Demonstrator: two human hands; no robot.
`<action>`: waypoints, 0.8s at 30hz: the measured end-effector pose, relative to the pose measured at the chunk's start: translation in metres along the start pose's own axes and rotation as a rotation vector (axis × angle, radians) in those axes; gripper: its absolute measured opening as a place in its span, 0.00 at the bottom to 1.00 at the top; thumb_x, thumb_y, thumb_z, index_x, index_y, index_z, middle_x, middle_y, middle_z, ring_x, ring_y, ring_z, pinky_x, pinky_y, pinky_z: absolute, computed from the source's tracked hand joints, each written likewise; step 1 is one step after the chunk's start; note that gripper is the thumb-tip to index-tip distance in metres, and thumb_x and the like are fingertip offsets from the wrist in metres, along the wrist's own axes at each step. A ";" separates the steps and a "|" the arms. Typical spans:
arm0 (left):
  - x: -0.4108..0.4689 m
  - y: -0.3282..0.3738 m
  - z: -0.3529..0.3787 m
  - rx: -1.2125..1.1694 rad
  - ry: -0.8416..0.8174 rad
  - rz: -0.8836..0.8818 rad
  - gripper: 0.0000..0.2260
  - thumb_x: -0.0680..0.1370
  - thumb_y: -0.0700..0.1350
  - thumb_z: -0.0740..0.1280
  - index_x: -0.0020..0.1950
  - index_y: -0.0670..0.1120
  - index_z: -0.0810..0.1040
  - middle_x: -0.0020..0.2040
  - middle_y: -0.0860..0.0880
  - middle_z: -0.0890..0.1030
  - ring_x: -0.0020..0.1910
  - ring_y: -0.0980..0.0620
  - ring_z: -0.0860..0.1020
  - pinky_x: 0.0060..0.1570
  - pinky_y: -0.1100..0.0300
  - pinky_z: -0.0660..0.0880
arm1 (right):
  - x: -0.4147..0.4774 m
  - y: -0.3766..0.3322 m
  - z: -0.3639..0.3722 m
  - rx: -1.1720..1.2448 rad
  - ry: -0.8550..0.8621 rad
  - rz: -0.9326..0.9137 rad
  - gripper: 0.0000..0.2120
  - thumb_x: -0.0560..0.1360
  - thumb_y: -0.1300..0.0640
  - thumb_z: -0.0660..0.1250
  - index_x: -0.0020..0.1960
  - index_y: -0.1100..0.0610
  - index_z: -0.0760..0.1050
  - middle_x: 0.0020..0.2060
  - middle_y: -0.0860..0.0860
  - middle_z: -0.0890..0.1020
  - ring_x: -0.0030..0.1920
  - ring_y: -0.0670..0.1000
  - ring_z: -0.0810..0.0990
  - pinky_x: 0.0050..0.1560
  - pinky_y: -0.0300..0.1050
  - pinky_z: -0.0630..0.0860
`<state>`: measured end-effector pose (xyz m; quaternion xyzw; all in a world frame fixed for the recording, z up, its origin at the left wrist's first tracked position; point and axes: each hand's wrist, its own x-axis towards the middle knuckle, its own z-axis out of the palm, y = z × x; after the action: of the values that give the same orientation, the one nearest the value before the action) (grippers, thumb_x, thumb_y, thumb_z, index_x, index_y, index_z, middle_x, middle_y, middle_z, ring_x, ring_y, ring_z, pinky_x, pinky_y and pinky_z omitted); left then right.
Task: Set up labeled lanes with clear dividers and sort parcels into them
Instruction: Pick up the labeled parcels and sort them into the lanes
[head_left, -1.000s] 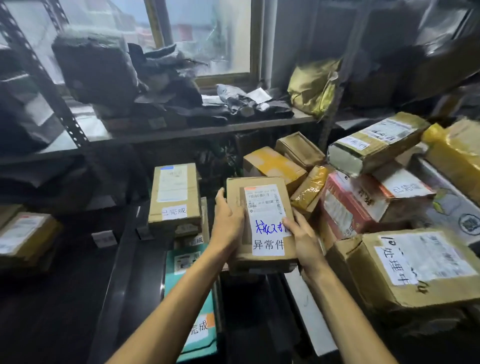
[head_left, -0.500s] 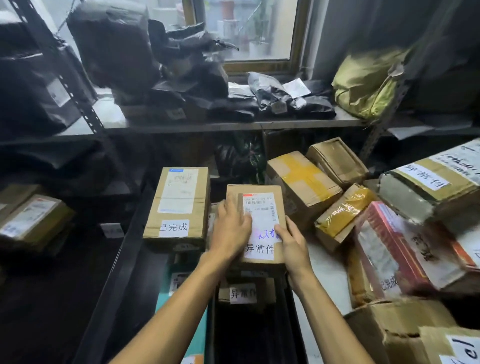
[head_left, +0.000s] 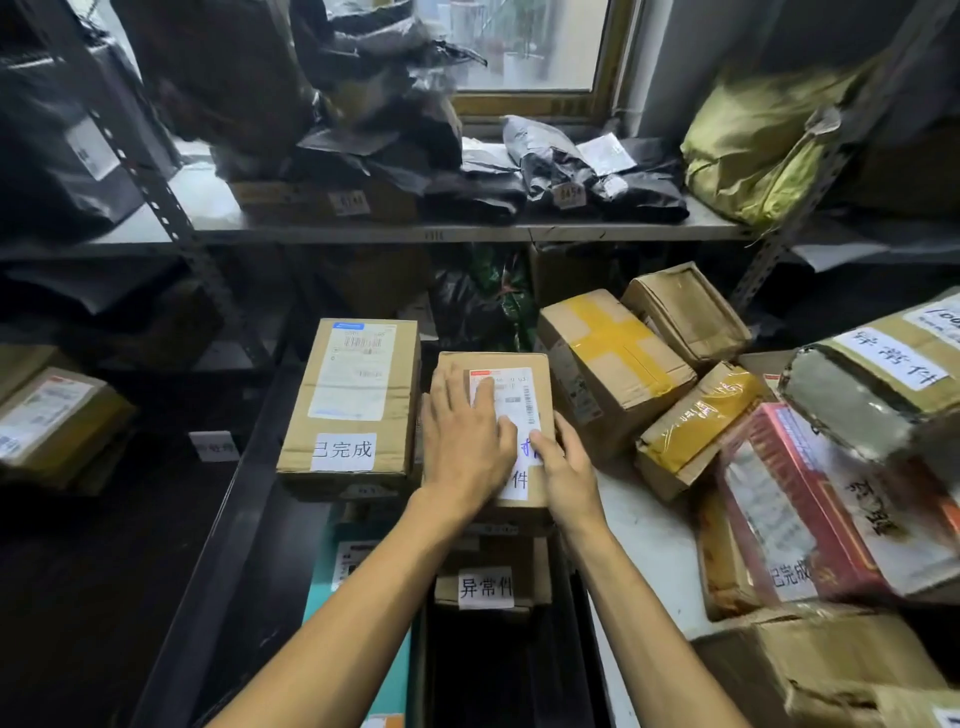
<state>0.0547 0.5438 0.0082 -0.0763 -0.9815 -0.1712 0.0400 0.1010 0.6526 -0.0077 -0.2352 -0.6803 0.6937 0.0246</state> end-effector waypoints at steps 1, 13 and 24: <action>-0.001 0.003 0.001 0.019 0.004 0.034 0.26 0.79 0.53 0.56 0.76 0.48 0.62 0.79 0.41 0.54 0.78 0.41 0.49 0.76 0.42 0.51 | -0.001 -0.001 0.001 -0.022 -0.008 -0.007 0.23 0.81 0.56 0.65 0.76 0.54 0.68 0.67 0.51 0.78 0.64 0.50 0.78 0.67 0.51 0.74; -0.007 0.004 -0.008 -0.049 -0.031 0.169 0.23 0.81 0.51 0.56 0.76 0.48 0.64 0.76 0.45 0.64 0.77 0.44 0.56 0.76 0.47 0.51 | -0.022 -0.027 -0.013 -0.380 0.085 -0.274 0.24 0.80 0.53 0.65 0.75 0.51 0.67 0.73 0.49 0.71 0.73 0.48 0.66 0.74 0.49 0.64; -0.075 -0.023 -0.139 -0.671 0.183 0.218 0.17 0.80 0.49 0.54 0.59 0.46 0.80 0.52 0.52 0.83 0.52 0.56 0.80 0.55 0.61 0.74 | -0.099 -0.096 0.017 -0.308 -0.206 -0.629 0.13 0.82 0.54 0.63 0.65 0.52 0.78 0.60 0.47 0.82 0.61 0.45 0.77 0.64 0.42 0.73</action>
<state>0.1324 0.4645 0.1229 -0.1736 -0.8490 -0.4848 0.1185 0.1556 0.6082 0.1125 0.0559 -0.8148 0.5617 0.1324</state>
